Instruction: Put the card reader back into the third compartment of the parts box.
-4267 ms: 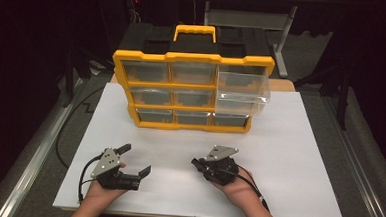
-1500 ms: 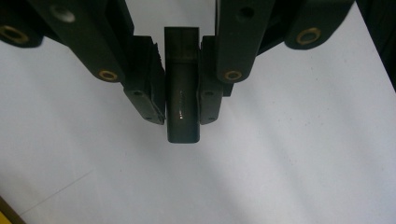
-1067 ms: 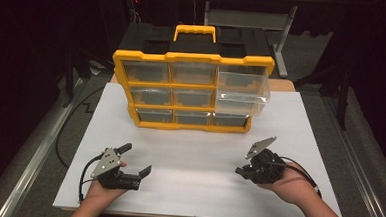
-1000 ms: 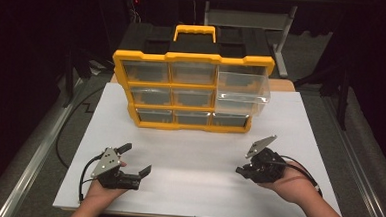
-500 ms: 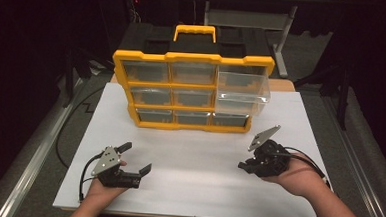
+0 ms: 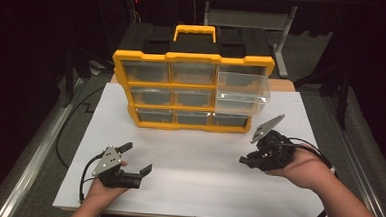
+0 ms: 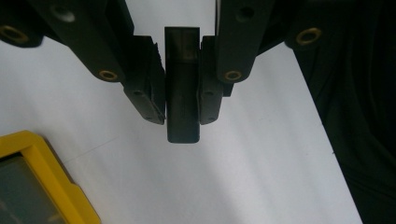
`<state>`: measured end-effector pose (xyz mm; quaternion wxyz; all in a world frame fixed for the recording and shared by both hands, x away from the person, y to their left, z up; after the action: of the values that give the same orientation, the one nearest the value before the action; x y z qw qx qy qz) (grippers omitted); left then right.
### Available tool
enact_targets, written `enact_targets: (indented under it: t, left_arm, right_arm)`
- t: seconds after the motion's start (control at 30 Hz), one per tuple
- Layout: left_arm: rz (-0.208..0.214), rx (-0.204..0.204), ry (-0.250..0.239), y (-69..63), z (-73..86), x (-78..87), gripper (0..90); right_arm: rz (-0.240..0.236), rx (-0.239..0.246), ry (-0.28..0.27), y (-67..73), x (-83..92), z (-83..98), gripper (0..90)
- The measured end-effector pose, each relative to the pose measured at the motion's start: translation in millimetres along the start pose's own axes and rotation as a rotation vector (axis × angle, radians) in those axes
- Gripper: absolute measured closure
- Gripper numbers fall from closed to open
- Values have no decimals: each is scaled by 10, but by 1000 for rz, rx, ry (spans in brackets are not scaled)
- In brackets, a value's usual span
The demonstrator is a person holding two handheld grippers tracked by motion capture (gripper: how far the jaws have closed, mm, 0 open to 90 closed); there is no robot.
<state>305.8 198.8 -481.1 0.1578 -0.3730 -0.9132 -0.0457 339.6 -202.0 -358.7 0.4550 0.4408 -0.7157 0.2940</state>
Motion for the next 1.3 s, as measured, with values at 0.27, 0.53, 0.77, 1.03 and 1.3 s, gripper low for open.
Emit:
enact_targets:
  t: [0.27, 0.53, 0.77, 1.03, 1.3]
  left_arm:
    - [-2, 0, -7, -13, -8, 28, 3]
    - [1, -5, -3, -31, -2, 24, 3]
    - [2, -6, -4, -31, 2, 27, 3]
    - [4, -10, -2, -36, 3, 28, 3]
    - [7, -12, -1, -36, 3, 31, 3]
  right_arm:
    - [0, 37, 2, 7, 246, -117, 747]
    - [-2, 58, 6, 14, 440, -232, 747]
    - [-11, 74, 14, -3, 594, -316, 747]
    - [2, 77, 10, -38, 788, -389, 747]
    - [-3, 77, -4, -36, 967, -475, 746]
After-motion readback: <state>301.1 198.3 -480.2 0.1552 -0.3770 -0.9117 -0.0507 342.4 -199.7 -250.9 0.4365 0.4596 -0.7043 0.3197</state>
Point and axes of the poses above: each handheld gripper's, and its own axes: x roughly backward along the jaws, z roughly out of its underside, y roughly to its left, the point moved 3 cm from there along -x, roughly forward along the jaws
